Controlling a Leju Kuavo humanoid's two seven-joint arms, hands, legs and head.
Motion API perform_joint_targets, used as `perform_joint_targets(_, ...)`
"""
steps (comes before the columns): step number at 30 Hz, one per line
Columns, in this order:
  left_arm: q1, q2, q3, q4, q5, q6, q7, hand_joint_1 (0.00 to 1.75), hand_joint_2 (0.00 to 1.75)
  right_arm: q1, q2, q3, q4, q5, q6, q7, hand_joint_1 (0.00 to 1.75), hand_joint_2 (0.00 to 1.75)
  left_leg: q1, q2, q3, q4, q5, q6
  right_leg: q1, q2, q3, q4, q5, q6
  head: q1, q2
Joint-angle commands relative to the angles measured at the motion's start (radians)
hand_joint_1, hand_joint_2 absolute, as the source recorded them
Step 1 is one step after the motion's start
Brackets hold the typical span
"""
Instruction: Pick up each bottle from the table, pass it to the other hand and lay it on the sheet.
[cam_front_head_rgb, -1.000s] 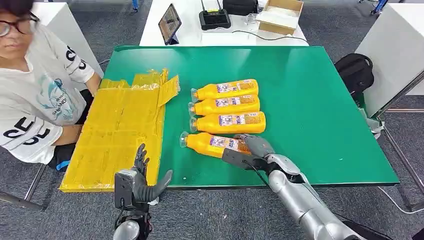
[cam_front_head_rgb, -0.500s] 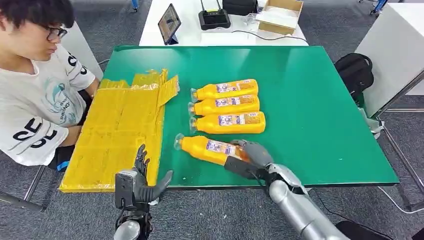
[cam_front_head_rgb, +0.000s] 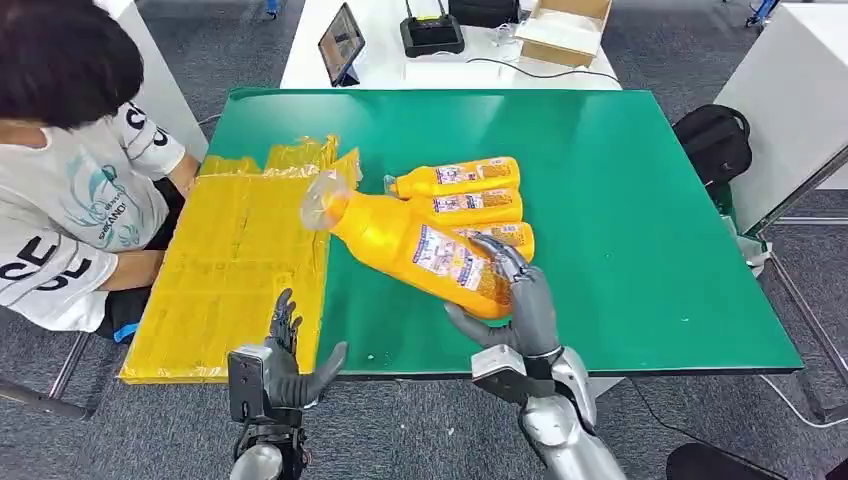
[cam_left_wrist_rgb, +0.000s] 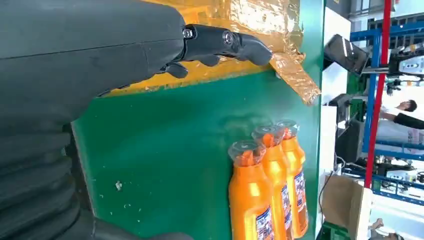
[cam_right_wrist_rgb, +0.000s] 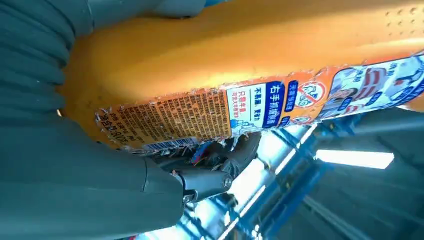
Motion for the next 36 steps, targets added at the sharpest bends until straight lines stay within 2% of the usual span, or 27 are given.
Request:
perform_joint_targets(1,-0.028,0.01,-0.04,0.004,0.028,0.002,0.004,0.0,1.75,0.036,0.081,-0.102,-0.113,-0.038,-0.122,-0.094,1.75,1.75,0.0,0.0,0.001,0.0,0.0,0.001,0.0,-0.001,0.001,0.0,-0.001,-0.002,0.0,0.0)
perform_joint_targets(3,-0.021,0.012,-0.049,-0.018,0.06,-0.023,0.021,0.0,1.75,0.049,0.085,-0.103,-0.119,-0.023,-0.153,-0.098,1.75,1.75,0.0,-0.002,0.002,0.0,-0.001,0.001,0.0,-0.003,0.002,0.0,-0.001,-0.003,0.0,0.0)
perform_joint_targets(8,0.0,0.022,-0.083,-0.098,0.16,-0.126,0.044,0.0,1.75,0.074,0.09,-0.088,-0.035,-0.035,-0.126,-0.101,1.75,1.75,0.0,0.0,0.003,-0.001,-0.001,0.001,0.001,-0.001,0.003,-0.001,-0.001,-0.003,-0.001,0.0)
perform_joint_targets(13,0.029,0.045,-0.145,-0.237,0.231,-0.219,0.045,0.0,1.75,0.106,0.115,-0.05,0.099,-0.09,-0.004,-0.129,1.75,1.75,0.001,0.001,0.002,-0.001,-0.001,0.0,0.001,0.0,0.002,-0.001,0.0,-0.002,0.0,0.0)
perform_joint_targets(18,0.024,0.049,-0.142,-0.237,0.245,-0.226,0.052,0.0,1.75,0.126,0.158,-0.005,0.197,-0.167,0.11,-0.152,1.75,1.75,0.001,0.002,0.004,-0.002,-0.001,0.0,0.002,0.001,0.004,-0.002,-0.001,-0.003,0.0,0.0)
perform_joint_targets(21,0.022,0.048,-0.144,-0.222,0.248,-0.231,0.052,0.0,1.75,0.126,0.171,0.025,0.226,-0.176,0.113,-0.163,1.75,1.75,0.001,0.003,0.004,-0.002,-0.001,0.0,0.002,0.001,0.003,-0.002,-0.001,-0.003,0.0,0.0)
perform_joint_targets(36,0.021,0.046,-0.15,-0.232,0.262,-0.251,0.058,0.0,1.75,0.112,0.168,0.003,0.255,-0.226,0.111,-0.176,1.75,1.75,0.0,0.001,0.002,-0.002,-0.001,0.001,0.001,0.0,0.002,-0.001,-0.001,-0.003,0.0,0.0)
